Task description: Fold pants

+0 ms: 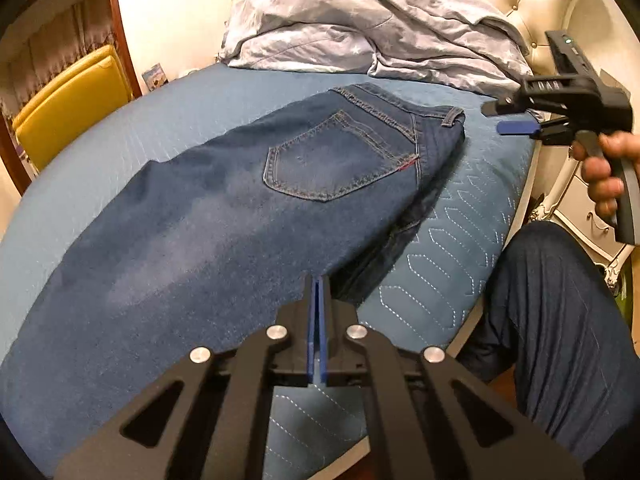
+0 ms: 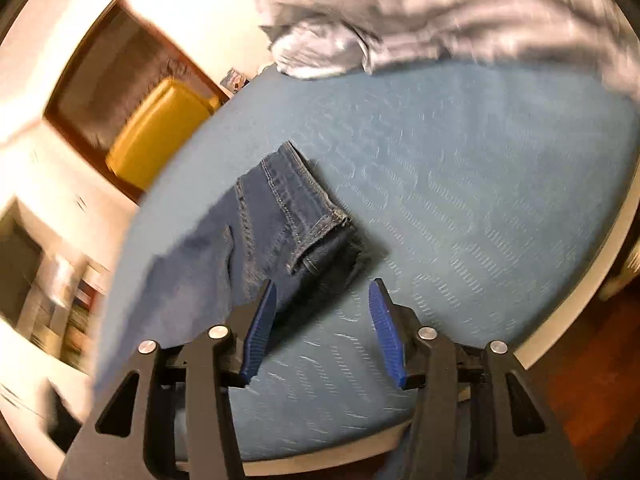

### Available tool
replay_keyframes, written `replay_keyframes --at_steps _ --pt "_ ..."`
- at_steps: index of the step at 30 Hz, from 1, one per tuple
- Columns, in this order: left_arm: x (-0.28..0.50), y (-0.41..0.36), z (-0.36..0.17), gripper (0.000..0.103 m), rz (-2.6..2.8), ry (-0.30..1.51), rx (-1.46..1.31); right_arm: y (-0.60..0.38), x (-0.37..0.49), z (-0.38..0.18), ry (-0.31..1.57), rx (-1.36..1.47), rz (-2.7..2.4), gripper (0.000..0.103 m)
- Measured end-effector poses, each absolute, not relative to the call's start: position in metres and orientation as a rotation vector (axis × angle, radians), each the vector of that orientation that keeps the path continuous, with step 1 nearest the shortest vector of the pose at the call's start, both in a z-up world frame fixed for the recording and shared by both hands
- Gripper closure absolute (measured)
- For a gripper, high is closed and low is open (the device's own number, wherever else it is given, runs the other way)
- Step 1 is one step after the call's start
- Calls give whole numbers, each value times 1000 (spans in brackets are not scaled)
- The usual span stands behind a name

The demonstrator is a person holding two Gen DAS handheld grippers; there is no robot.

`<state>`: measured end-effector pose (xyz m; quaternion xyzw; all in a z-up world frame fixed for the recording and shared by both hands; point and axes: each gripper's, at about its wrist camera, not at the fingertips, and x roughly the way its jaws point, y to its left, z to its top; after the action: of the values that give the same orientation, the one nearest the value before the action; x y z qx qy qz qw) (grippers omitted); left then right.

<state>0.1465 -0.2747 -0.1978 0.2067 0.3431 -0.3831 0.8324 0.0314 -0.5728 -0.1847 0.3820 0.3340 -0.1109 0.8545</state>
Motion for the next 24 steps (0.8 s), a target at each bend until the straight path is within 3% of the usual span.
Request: replay_keyframes --at_steps 3,6,11,12,13,16,18,22,24 --pt "139 -280 -206 103 -806 720 500 -580 43 -197 725 930 -217 52" --pt "139 -280 -210 103 -801 730 491 -582 58 -205 747 985 -242 40" --pt "137 -279 -214 103 -797 721 516 -589 75 -217 715 1084 -275 39" --pt "137 -279 -214 103 -796 723 510 -589 79 -219 715 1079 -284 46" --pt "137 -278 -214 103 -795 724 508 -588 82 -218 731 1043 -321 80" --pt "133 -276 -206 92 -814 724 490 -585 81 -215 744 992 -361 86" --pt "129 -275 -196 55 -837 716 438 -576 80 -207 745 908 -396 87" --pt "140 -294 -177 54 -870 710 324 -569 80 -205 753 834 -445 87" --pt "152 -309 -173 65 -875 725 268 -567 83 -206 766 804 -459 87"
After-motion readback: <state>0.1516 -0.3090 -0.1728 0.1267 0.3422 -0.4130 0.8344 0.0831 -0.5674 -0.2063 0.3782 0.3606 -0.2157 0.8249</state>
